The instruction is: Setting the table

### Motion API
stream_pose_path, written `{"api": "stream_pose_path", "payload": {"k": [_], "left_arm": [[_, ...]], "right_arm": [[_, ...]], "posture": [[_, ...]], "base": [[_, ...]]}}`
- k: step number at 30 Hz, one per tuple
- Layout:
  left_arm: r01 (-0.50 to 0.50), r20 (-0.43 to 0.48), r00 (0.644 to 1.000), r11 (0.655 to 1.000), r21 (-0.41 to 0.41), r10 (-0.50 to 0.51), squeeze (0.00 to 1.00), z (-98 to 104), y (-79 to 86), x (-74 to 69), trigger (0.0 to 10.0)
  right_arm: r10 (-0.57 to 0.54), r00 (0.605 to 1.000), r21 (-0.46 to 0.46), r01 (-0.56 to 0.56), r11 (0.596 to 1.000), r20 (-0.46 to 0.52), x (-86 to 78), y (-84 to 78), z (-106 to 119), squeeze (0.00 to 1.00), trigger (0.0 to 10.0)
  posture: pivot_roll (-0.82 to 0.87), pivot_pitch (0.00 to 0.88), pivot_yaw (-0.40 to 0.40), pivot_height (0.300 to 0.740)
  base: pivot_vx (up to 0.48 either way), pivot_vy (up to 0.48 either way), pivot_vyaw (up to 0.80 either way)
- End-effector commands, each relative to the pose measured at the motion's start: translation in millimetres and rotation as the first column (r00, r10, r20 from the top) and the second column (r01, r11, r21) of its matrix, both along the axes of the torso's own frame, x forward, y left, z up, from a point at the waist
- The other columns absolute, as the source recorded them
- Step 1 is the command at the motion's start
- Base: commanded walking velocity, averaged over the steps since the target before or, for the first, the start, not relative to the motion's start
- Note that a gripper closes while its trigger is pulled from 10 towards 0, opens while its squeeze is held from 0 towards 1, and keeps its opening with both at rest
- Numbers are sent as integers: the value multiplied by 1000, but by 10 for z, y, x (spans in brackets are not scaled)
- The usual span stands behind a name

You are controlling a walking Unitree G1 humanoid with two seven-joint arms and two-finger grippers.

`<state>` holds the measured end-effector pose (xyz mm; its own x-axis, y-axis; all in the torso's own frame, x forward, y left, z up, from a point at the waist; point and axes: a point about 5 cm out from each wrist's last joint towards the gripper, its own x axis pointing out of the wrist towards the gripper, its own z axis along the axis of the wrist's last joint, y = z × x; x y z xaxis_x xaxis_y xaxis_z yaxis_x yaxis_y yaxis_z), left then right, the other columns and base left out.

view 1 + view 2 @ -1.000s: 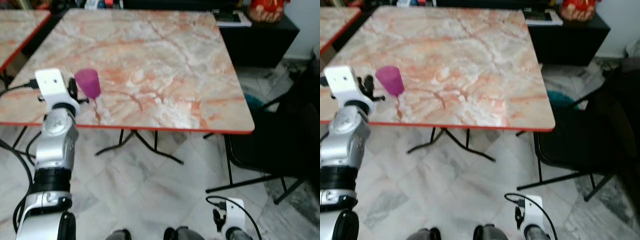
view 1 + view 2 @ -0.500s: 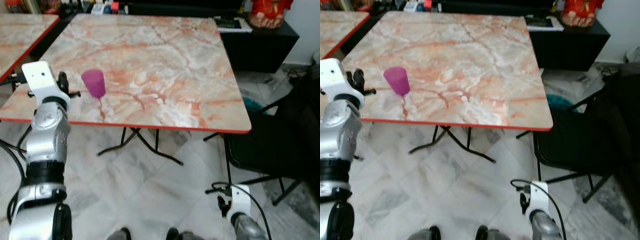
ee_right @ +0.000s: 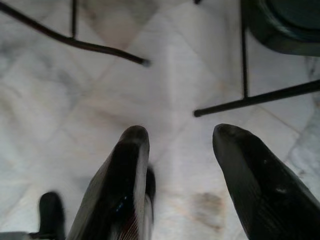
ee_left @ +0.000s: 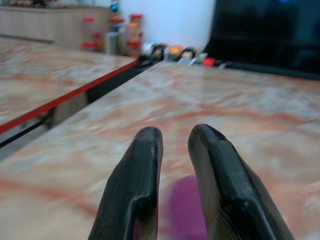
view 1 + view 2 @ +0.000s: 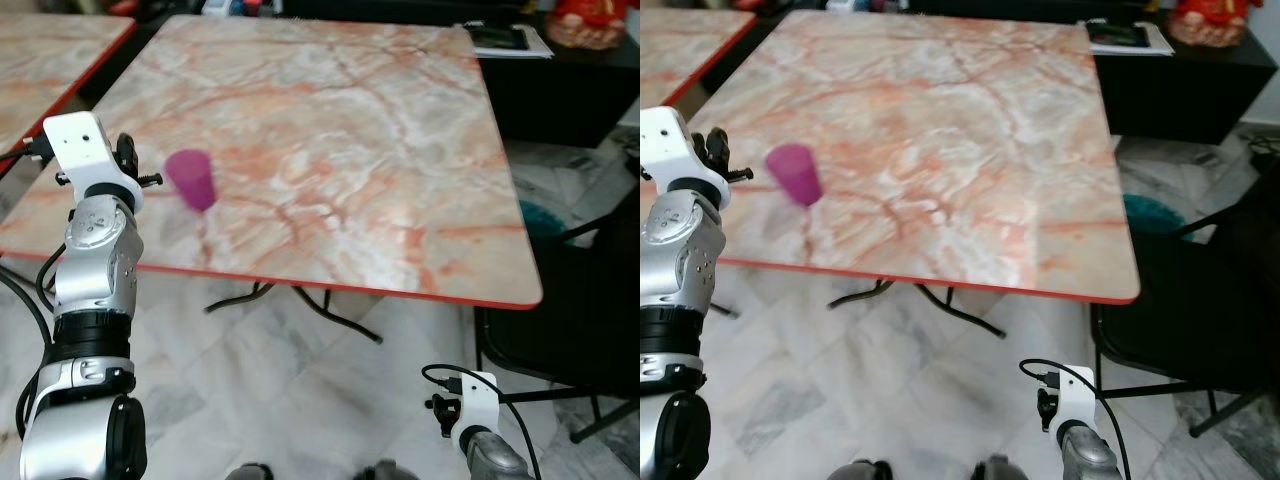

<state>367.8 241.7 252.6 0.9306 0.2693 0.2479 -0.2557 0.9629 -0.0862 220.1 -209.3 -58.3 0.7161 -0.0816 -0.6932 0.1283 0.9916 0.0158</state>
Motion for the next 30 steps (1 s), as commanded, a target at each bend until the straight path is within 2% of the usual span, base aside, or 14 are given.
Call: {"api": "stream_pose_path", "payload": {"k": [1, 7, 13, 18, 20, 25, 26, 27, 30], "left_arm": [[15, 6, 1000, 1000, 24, -15, 0, 26, -62, 9, 10000], [14, 25, 1000, 999, 31, -14, 0, 83, -69, 11, 10000], [6, 44, 999, 999, 41, -8, 0, 150, -76, 1, 10000], [-20, 60, 998, 999, 50, 17, 0, 275, -16, -19, 10000], [-35, 47, 998, 998, 51, 32, 0, 324, 31, -32, 10000], [-50, -53, 997, 998, 34, 52, 0, 348, 170, -60, 10000], [-50, -66, 997, 998, 25, 51, 796, 356, 206, -73, 10000], [-46, -80, 996, 999, -2, 46, 1000, 364, 264, -90, 10000], [-38, -101, 994, 999, -16, 36, 1000, 371, 298, -104, 10000]], "right_arm": [[-23, 999, -10, 22, 1000, -31, -82, -82, -36, 0, 10000], [-23, 999, -6, 23, 1000, -35, -94, -85, -43, 0, 10000], [-23, 999, -5, 23, 1000, -38, -109, -85, -51, 0, 10000], [-21, 999, -4, 21, 1000, -43, -118, -81, -58, 0, 10000], [-20, 999, -4, 20, 1000, -45, -122, -76, -62, 0, 10000], [-22, 999, -3, 22, 1000, -47, -124, -69, -65, 0, 10000], [-22, 999, -3, 22, 1000, -47, -124, -68, -65, 0, 10000], [-22, 999, -3, 22, 1000, -50, -126, -67, -67, 0, 10000], [-19, 998, -5, 18, 1000, -52, -127, -66, -68, 0, 10000]], "posture": [[-37, 189, -53, 740], [-37, 190, -53, 740], [-38, 195, -53, 740], [-36, 200, -51, 740], [-36, 201, -50, 740], [-38, 205, -46, 740], [-38, 205, -46, 740], [-38, 205, -46, 740], [-38, 205, -46, 740]], "base": [[368, 0, 0], [334, 0, 0], [0, 0, 0], [0, 0, 0], [0, 0, 0], [0, 0, 0], [0, 0, 0], [0, 0, 0], [0, 0, 0]]}}
